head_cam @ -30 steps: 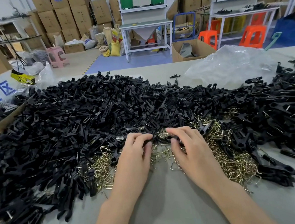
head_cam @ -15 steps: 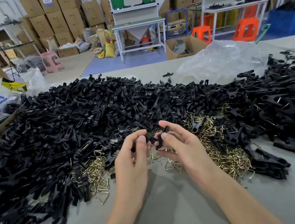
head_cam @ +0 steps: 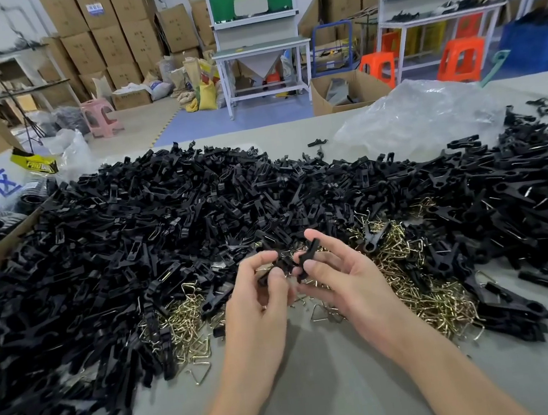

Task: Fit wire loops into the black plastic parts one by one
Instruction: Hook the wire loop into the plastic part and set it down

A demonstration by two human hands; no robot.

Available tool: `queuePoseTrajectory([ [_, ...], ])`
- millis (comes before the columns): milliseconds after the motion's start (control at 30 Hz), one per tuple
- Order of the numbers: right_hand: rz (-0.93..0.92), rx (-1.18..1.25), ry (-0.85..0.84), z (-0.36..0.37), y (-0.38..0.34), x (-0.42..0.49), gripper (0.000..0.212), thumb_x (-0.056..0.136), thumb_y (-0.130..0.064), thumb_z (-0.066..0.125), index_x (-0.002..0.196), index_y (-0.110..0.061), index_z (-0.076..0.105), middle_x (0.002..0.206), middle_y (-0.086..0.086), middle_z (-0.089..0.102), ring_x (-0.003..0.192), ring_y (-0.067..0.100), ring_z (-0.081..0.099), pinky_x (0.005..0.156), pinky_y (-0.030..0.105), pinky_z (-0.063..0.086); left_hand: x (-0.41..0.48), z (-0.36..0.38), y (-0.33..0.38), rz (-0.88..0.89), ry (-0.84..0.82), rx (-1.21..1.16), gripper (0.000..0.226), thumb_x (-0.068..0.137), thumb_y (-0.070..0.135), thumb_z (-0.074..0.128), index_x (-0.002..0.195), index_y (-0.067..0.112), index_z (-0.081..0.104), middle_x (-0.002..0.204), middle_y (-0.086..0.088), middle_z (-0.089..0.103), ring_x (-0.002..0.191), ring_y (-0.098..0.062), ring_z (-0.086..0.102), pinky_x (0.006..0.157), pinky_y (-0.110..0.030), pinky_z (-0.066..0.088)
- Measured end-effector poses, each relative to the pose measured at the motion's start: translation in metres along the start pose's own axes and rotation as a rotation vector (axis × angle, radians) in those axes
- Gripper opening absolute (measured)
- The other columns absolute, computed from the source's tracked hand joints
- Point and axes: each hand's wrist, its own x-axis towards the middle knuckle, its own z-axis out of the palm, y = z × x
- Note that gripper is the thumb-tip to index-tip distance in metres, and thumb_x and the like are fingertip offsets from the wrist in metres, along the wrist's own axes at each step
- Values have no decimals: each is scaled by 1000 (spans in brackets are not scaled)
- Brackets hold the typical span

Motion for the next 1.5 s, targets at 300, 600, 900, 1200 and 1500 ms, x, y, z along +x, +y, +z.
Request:
queuePoseTrajectory([
  [300, -152, -310, 38, 3, -6, -2, 45, 97, -4, 63, 123, -41, 69, 111, 1, 75, 109, 15, 69, 99, 31, 54, 8, -8, -3, 0, -100, 76, 22, 103, 22, 55, 112, 41, 60, 88, 12, 75, 87, -2, 69, 78, -27, 56],
  [600, -137, -370, 20, 3, -3, -6, 46, 95, -3, 65, 131, -31, 64, 109, -3, 77, 103, 10, 71, 98, 30, 55, 5, -8, 0, -32, -115, 29, 30, 104, 21, 50, 132, 30, 55, 93, 4, 70, 81, -1, 66, 78, -14, 50],
  [900, -70, -374, -39, 2, -2, -7, 43, 94, -6, 67, 136, -17, 62, 113, -3, 77, 107, 11, 71, 87, 21, 55, 6, -4, -7, -25, -181, 94, 44, 106, 27, 41, 150, 33, 38, 86, 15, 63, 74, 5, 58, 71, -9, 44],
  [1200, -122, -407, -71, 5, -3, -7, 42, 94, -3, 68, 109, -41, 76, 106, -6, 78, 97, 8, 72, 84, 19, 56, 8, -5, -5, -53, -168, 21, 38, 105, 24, 45, 140, 38, 44, 87, 11, 67, 75, 0, 62, 72, -11, 49],
  [1500, -110, -443, -38, 2, -1, -5, 45, 86, -12, 79, 116, -44, 71, 86, -2, 66, 91, 17, 73, 89, 27, 58, 7, -1, -4, -81, -12, -63, 6, 98, 19, 62, 101, 24, 63, 82, 8, 71, 68, -2, 64, 64, -12, 47],
])
